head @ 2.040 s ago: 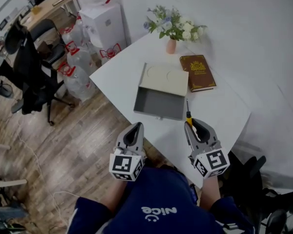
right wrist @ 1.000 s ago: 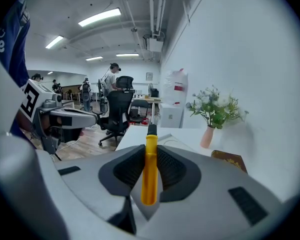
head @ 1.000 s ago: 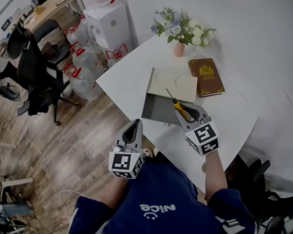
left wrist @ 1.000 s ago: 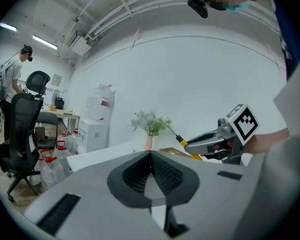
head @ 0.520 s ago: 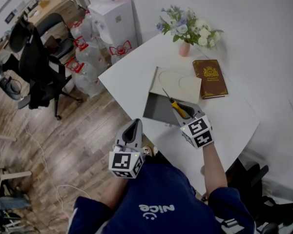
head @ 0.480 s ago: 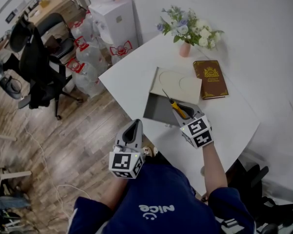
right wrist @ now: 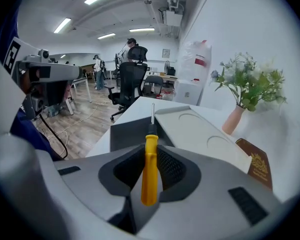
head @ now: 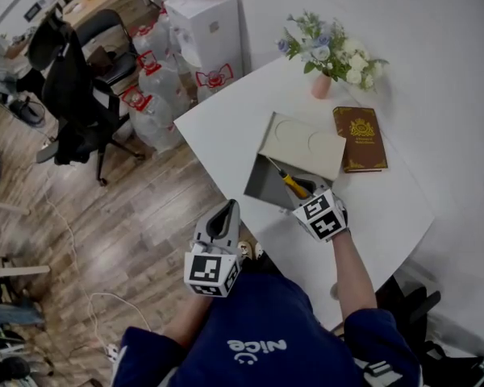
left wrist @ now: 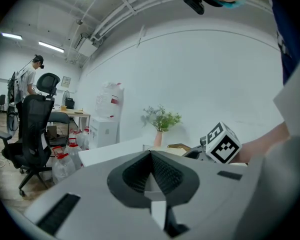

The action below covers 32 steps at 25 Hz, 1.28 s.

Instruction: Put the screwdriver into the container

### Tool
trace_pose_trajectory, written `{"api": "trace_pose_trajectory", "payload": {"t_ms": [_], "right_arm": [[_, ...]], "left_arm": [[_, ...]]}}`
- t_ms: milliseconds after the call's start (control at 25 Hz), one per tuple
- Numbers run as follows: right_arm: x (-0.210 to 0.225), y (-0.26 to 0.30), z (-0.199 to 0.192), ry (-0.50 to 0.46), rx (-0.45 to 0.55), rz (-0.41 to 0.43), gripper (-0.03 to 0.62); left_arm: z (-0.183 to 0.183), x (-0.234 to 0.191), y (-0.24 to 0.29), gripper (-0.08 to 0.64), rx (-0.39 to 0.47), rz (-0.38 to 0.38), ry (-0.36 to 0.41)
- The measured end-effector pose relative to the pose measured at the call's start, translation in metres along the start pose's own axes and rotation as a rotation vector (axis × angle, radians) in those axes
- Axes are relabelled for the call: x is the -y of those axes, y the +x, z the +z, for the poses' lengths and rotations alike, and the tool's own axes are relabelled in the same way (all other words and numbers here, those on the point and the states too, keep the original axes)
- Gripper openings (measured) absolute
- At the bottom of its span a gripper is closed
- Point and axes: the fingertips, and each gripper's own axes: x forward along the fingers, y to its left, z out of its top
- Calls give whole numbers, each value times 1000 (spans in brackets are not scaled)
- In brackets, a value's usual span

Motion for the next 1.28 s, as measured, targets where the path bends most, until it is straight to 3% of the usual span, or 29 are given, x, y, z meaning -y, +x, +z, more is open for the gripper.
{"api": "trace_pose_trajectory", "payload": {"t_ms": [440, 920, 1280], "right_arm": [[2, 35, -30, 15, -173, 69, 92], [3, 58, -45, 30, -242, 97, 92], [1, 69, -43, 84, -269, 135, 92]], "left_arm": [[-9, -2, -3, 15, -25, 26, 3], [-18, -3, -4, 15, -50, 35, -52], [-20, -8, -2, 15, -59, 41, -37]]}}
